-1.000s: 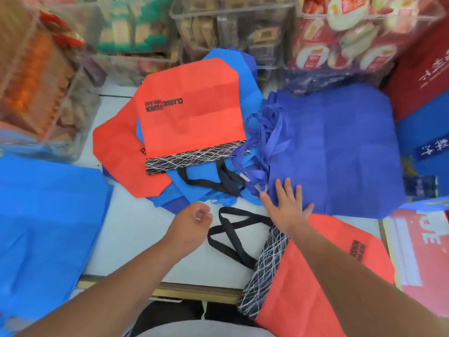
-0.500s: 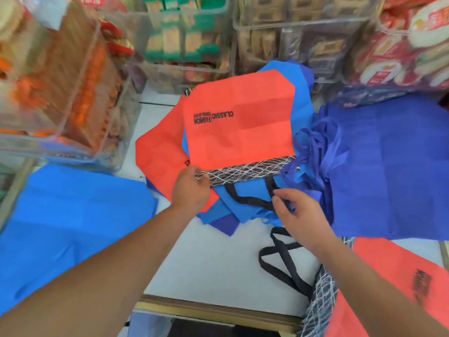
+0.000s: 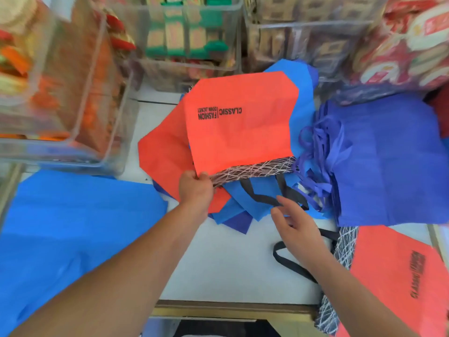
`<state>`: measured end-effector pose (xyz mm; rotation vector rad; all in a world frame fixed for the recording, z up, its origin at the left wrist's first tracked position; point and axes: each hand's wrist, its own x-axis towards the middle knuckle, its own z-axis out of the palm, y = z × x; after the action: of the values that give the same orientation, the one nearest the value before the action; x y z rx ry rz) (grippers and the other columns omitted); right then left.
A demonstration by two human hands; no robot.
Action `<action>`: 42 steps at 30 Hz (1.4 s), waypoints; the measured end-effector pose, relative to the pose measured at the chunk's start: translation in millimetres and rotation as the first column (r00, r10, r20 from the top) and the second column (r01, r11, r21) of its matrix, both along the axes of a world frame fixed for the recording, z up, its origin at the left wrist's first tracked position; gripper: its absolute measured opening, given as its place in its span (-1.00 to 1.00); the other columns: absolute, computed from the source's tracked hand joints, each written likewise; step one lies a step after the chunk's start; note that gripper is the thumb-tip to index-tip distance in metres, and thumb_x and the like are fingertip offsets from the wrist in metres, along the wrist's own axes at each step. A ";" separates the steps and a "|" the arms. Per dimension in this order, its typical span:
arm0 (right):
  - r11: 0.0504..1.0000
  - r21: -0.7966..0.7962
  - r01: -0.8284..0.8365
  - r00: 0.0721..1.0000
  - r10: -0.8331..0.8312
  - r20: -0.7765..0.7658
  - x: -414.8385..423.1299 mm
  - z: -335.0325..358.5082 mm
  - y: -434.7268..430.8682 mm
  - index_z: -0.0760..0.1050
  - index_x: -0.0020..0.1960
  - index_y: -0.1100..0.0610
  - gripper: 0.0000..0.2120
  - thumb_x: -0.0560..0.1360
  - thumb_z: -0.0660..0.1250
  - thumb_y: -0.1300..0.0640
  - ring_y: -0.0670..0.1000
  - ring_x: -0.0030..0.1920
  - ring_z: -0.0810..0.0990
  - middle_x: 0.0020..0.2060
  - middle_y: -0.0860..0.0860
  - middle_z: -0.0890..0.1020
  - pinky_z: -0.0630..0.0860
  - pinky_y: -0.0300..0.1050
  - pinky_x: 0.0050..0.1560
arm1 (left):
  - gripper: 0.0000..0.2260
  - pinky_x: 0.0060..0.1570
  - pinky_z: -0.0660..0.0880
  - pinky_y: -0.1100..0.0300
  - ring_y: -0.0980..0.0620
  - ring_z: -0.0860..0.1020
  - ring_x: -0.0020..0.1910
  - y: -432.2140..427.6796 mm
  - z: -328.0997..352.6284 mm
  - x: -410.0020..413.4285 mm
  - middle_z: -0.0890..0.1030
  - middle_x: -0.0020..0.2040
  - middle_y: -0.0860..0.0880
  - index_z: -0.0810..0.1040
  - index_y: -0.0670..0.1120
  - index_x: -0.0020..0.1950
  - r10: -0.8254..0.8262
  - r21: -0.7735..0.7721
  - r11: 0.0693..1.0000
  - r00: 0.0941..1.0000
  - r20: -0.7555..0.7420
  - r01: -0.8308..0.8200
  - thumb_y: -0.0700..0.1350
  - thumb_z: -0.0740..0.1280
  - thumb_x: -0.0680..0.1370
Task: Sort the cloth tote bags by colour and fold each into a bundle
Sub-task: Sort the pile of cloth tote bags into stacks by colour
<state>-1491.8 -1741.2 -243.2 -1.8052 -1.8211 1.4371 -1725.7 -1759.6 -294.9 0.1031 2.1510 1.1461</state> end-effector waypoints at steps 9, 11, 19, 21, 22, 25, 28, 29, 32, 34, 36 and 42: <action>0.999 -0.008 0.051 0.996 -0.052 -0.075 -17.5 5.8 -32.3 0.39 0.48 -0.01 -0.42 0.52 0.46 -0.08 -0.04 0.05 0.58 0.15 0.00 0.58 0.49 -0.11 0.10 | -0.94 -0.39 0.51 0.14 0.01 0.66 -0.32 -128.1 61.6 122.9 0.69 -0.12 -0.03 0.53 -0.02 0.04 -0.013 0.038 0.999 0.960 0.280 0.003 -0.09 0.27 0.65; 0.998 -0.055 0.018 0.997 -0.022 -0.074 -3.6 6.2 -43.0 0.41 0.43 -0.02 -0.49 0.53 0.47 0.06 -0.07 -0.19 0.53 -0.07 -0.03 0.55 0.49 -0.12 -0.12 | -0.95 -0.40 0.45 0.19 0.09 0.64 -0.37 -145.0 60.8 152.8 0.67 -0.13 0.02 0.51 0.00 0.06 -0.051 0.048 0.998 0.941 0.334 0.037 -0.12 0.26 0.66; 0.979 0.187 -0.083 0.993 0.097 -0.068 109.8 37.7 -76.8 0.20 0.57 -0.12 -0.35 0.59 0.33 0.27 -0.27 -0.10 0.57 0.29 -0.15 0.44 0.41 -0.22 0.00 | -0.64 -0.22 0.61 0.03 -0.03 0.63 -0.20 -187.7 49.8 205.0 0.67 -0.07 -0.09 0.52 -0.11 0.20 0.191 0.019 0.978 0.931 0.310 -0.207 0.02 0.50 0.52; 0.980 0.196 -0.036 0.994 0.056 -0.095 152.0 43.6 -88.4 0.12 0.62 -0.08 -0.29 0.60 0.29 0.32 -0.38 -0.01 0.52 0.39 -0.16 0.39 0.43 -0.29 -0.07 | -0.43 -0.03 0.63 -0.06 -0.04 0.63 -0.13 -190.5 49.0 207.8 0.65 0.00 -0.08 0.38 -0.17 0.40 0.222 0.036 0.970 0.936 0.272 -0.240 -0.02 0.52 0.51; 0.982 0.187 0.008 0.995 0.010 -0.097 174.4 41.1 -93.3 0.10 0.63 -0.05 -0.28 0.59 0.27 0.35 -0.32 0.07 0.52 0.38 -0.16 0.40 0.49 -0.27 -0.07 | -0.31 0.07 0.62 -0.08 -0.05 0.64 -0.03 -190.4 45.8 211.4 0.63 0.08 -0.07 0.26 -0.18 0.51 0.207 0.032 0.974 0.939 0.275 -0.224 -0.04 0.53 0.51; 0.974 0.171 0.149 0.989 -0.146 -0.027 237.5 26.2 -102.9 0.10 0.63 -0.01 -0.28 0.58 0.23 0.39 0.02 0.10 0.54 0.23 -0.14 0.47 0.47 -0.10 -0.02 | -0.42 0.14 0.61 -0.09 -0.08 0.66 0.03 -185.0 37.7 235.5 0.65 0.08 -0.02 0.35 -0.17 0.50 0.028 0.000 1.000 0.965 0.262 -0.029 -0.16 0.48 0.53; 0.953 0.202 0.226 0.961 -0.252 0.114 293.9 1.6 -103.9 0.05 0.64 -0.04 -0.28 0.58 0.23 0.30 0.06 0.34 0.50 0.49 -0.06 0.38 0.42 -0.11 0.30 | -0.87 -0.31 0.57 0.17 0.07 0.63 -0.31 -177.3 37.8 282.8 0.70 -0.20 -0.02 0.62 -0.06 0.06 -0.305 -0.016 0.948 0.923 0.235 0.318 -0.25 0.37 0.56; 0.947 0.205 0.248 0.948 -0.281 0.150 310.6 -8.2 -103.2 0.04 0.64 -0.03 -0.28 0.57 0.25 0.25 0.14 0.40 0.46 0.52 0.03 0.36 0.41 0.03 0.38 | -0.88 -0.39 0.50 0.24 0.12 0.58 -0.38 -174.7 35.3 297.4 0.68 -0.23 -0.04 0.60 -0.05 0.01 -0.388 -0.018 0.916 0.899 0.204 0.400 -0.26 0.35 0.57; 0.940 0.155 0.305 0.855 -0.342 0.390 347.3 -31.3 -102.2 0.02 0.65 -0.01 -0.21 0.55 0.37 0.02 0.27 0.51 0.22 0.53 0.26 0.20 0.24 0.23 0.49 | -0.89 -0.26 0.55 0.17 0.13 0.59 -0.30 -166.7 29.4 324.8 0.68 -0.13 -0.03 0.54 -0.04 0.07 -0.551 -0.038 0.829 0.826 0.118 0.558 -0.16 0.38 0.56; 0.937 0.056 0.345 0.820 -0.330 0.467 362.0 -36.8 -102.0 -0.05 0.65 -0.12 -0.13 0.52 0.40 -0.16 0.28 0.57 0.11 0.58 0.23 0.06 0.19 0.29 0.51 | -0.81 -0.12 0.55 0.13 0.12 0.59 -0.13 -163.9 29.1 329.1 0.62 -0.06 0.10 0.47 0.05 0.11 -0.643 -0.085 0.757 0.762 0.080 0.648 -0.10 0.39 0.54; 0.933 -0.029 0.357 0.880 -0.326 0.345 369.9 -43.4 -100.0 -0.11 0.65 -0.13 -0.08 0.52 0.43 -0.13 0.22 0.57 0.18 0.61 0.14 0.10 0.26 0.27 0.50 | -0.74 -0.11 0.52 0.18 0.21 0.55 -0.10 -162.2 31.5 327.0 0.52 -0.06 0.21 0.42 0.11 0.14 -0.681 -0.060 0.730 0.732 0.036 0.681 -0.14 0.39 0.55; 0.859 0.024 0.511 0.759 -0.464 0.457 363.2 -52.7 -93.1 -0.22 0.64 -0.07 0.22 0.32 0.55 -0.28 0.32 0.56 0.14 0.59 0.24 0.09 0.17 0.36 0.51 | -0.43 0.30 0.43 0.10 -0.01 0.48 0.36 -164.0 27.2 304.1 0.43 0.42 0.03 0.30 0.00 0.56 -0.747 -0.100 0.653 0.660 0.085 0.751 -0.01 0.39 0.58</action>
<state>-1128.6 -1834.3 -295.9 -2.5897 -1.2701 0.9761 -1421.5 -1923.6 -267.7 0.8362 1.8238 0.4996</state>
